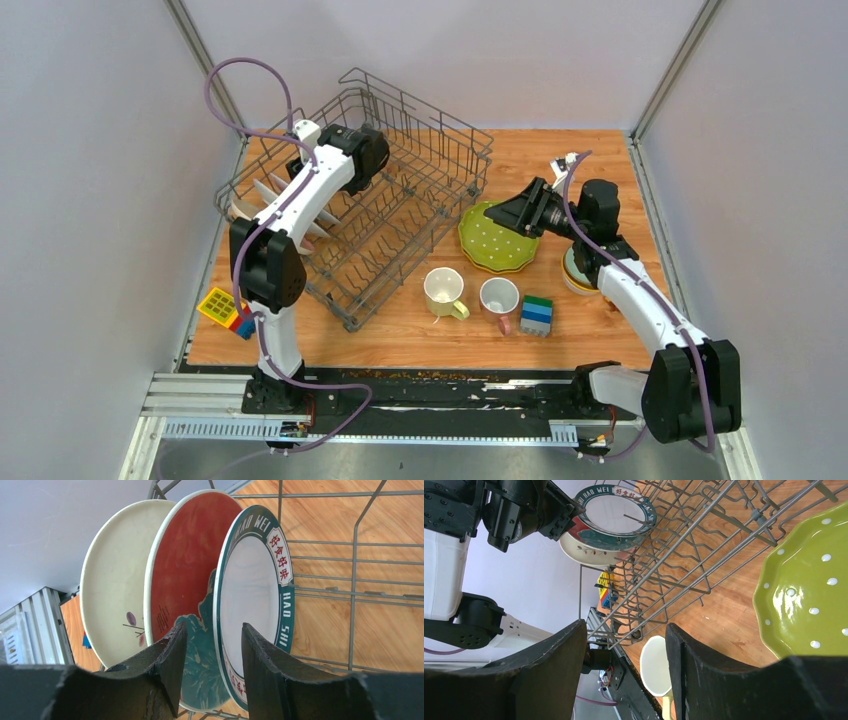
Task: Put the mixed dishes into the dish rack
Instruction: Insert the plate into the dish rack.
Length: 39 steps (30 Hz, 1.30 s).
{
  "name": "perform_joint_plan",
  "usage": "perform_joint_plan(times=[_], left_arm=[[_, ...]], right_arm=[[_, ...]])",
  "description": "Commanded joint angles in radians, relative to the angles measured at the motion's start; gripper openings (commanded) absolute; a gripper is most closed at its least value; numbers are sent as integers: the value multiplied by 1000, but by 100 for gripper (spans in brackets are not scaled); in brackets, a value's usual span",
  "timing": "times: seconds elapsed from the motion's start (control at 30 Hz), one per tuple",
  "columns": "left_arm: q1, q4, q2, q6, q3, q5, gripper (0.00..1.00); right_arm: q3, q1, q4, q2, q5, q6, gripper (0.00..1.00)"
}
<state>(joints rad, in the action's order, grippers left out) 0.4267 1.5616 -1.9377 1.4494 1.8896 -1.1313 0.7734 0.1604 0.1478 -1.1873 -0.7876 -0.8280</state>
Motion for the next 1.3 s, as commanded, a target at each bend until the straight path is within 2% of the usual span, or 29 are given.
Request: perform_joint_plan(times=[0.0, 0.07, 0.17, 0.37, 0.53, 0.77, 0.97, 1.07, 1.17, 1.27], left_arm=[[-6, 100, 44, 13, 11, -35, 52], [-6, 99, 47, 9, 12, -37, 52], [-6, 98, 48, 7, 12, -41, 41], [-5, 99, 44, 3, 7, -41, 31], [-6, 99, 45, -5, 8, -35, 31], [-6, 98, 80, -28, 22, -24, 41], [-6, 85, 135, -70, 33, -17, 54], [-5, 13, 181, -181, 25, 4, 64], [-6, -76, 241, -291, -16, 34, 68], [-5, -274, 362, -469, -100, 103, 72]], right_arm=[[33, -3, 35, 0, -16, 8, 60], [35, -4, 34, 0, -18, 7, 60], [34, -3, 35, 1, -17, 8, 60], [32, -3, 35, 6, -17, 6, 60], [32, -4, 35, 5, -17, 6, 60], [32, -3, 35, 7, -15, 3, 60], [23, -3, 31, 19, 2, -2, 60], [19, -4, 21, 28, 14, -4, 60], [9, -3, 12, 41, 33, -5, 60], [-1, -3, 8, 58, 47, -10, 60]])
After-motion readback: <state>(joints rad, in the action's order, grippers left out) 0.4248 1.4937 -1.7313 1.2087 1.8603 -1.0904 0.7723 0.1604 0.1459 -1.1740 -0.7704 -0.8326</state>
